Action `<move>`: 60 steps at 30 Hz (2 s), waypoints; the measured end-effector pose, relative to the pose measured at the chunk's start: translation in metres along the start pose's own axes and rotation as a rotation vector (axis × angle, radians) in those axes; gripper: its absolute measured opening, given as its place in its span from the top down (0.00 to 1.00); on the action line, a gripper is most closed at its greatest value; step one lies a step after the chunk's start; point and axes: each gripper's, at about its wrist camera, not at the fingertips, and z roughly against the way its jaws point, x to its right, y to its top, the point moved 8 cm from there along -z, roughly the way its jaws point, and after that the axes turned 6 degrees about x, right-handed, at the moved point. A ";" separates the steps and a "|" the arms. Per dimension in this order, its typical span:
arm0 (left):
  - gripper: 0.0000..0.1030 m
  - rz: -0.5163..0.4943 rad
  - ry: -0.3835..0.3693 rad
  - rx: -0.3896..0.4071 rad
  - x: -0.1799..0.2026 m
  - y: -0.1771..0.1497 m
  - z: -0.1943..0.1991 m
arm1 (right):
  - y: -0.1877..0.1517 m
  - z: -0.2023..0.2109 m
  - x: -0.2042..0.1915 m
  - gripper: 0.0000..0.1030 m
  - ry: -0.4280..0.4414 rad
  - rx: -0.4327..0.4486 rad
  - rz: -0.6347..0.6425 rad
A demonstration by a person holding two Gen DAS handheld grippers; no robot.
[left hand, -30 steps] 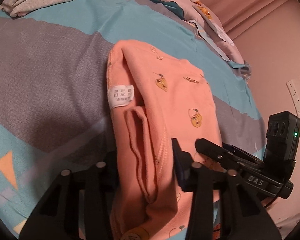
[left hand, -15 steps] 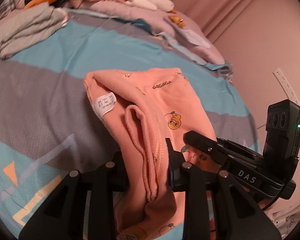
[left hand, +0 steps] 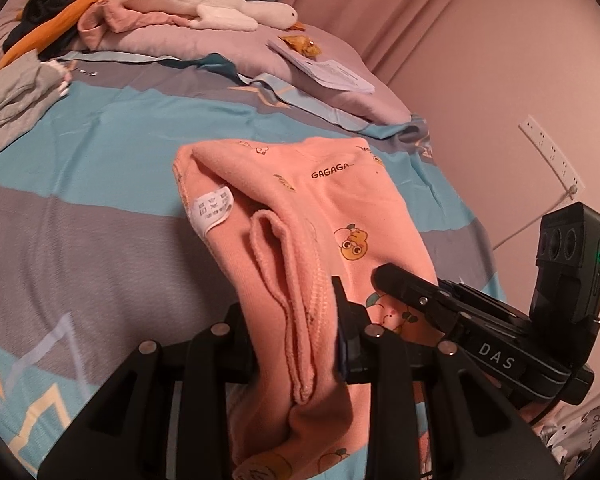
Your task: Fold small clothes
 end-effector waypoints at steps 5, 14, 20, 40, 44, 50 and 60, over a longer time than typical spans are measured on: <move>0.72 -0.024 0.019 -0.023 0.003 -0.006 -0.019 | -0.008 -0.005 0.018 0.77 -0.019 -0.016 -0.051; 0.72 -0.021 0.073 -0.093 -0.014 -0.025 -0.054 | -0.028 -0.025 0.035 0.77 -0.046 -0.072 -0.093; 0.71 -0.017 0.095 -0.120 -0.022 -0.032 -0.062 | -0.040 -0.033 0.044 0.77 -0.067 -0.109 -0.104; 0.43 0.092 0.119 -0.179 -0.046 -0.049 -0.057 | -0.055 -0.027 0.061 0.58 -0.152 -0.143 -0.132; 0.33 0.093 0.133 -0.184 -0.049 -0.052 -0.050 | -0.057 -0.020 0.066 0.50 -0.167 -0.138 -0.147; 0.17 0.064 0.148 -0.170 -0.048 -0.051 -0.030 | -0.051 0.000 0.066 0.38 -0.227 -0.086 -0.129; 0.00 -0.045 0.167 -0.027 -0.023 -0.023 0.031 | -0.019 0.047 0.046 0.05 -0.207 0.070 -0.081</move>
